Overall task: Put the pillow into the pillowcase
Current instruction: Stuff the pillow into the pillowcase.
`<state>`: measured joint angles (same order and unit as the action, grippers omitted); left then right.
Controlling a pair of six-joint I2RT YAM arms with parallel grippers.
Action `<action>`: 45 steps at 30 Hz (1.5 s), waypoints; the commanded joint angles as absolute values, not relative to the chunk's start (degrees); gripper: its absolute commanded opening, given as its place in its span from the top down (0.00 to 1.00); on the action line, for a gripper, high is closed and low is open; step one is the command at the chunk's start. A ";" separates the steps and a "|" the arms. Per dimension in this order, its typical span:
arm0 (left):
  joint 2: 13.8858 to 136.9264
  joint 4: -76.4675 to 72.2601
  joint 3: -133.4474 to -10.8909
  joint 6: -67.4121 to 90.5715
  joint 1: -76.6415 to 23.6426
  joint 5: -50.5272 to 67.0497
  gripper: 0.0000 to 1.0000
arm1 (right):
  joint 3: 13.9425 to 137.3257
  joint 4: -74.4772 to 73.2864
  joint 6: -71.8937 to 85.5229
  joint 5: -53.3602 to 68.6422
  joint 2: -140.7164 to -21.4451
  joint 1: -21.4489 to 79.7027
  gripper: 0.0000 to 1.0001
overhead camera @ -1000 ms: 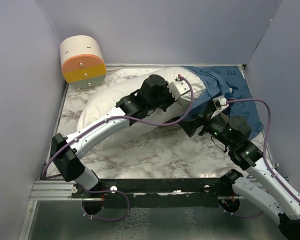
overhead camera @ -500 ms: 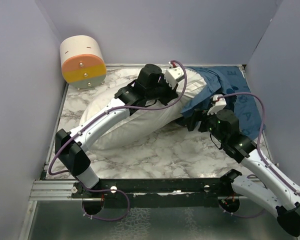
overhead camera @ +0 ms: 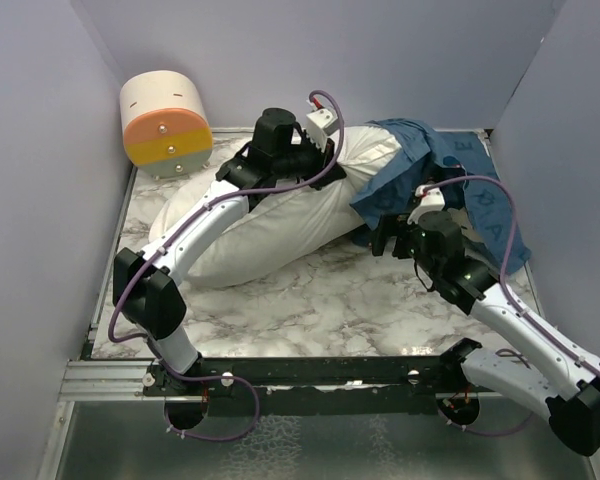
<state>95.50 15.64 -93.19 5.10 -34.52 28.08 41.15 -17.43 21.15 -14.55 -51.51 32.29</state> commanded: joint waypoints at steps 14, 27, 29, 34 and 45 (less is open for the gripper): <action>95.03 6.01 -91.07 10.45 -28.04 38.36 1.00 | 42.91 5.78 13.40 -3.00 -57.38 32.69 0.99; 95.22 5.18 -98.33 16.17 -27.03 38.87 1.00 | 80.59 6.26 14.74 22.42 -75.09 42.44 0.99; 94.87 4.77 -97.26 16.52 -26.79 38.11 1.00 | 81.58 5.63 15.98 20.44 -78.02 42.45 0.99; 94.64 2.40 -91.47 16.79 -25.27 35.79 1.00 | 79.88 1.83 18.45 15.71 -84.17 39.51 0.99; 93.84 1.06 -83.84 16.75 -20.07 28.55 0.69 | 73.35 3.81 25.48 18.04 -90.15 34.06 0.90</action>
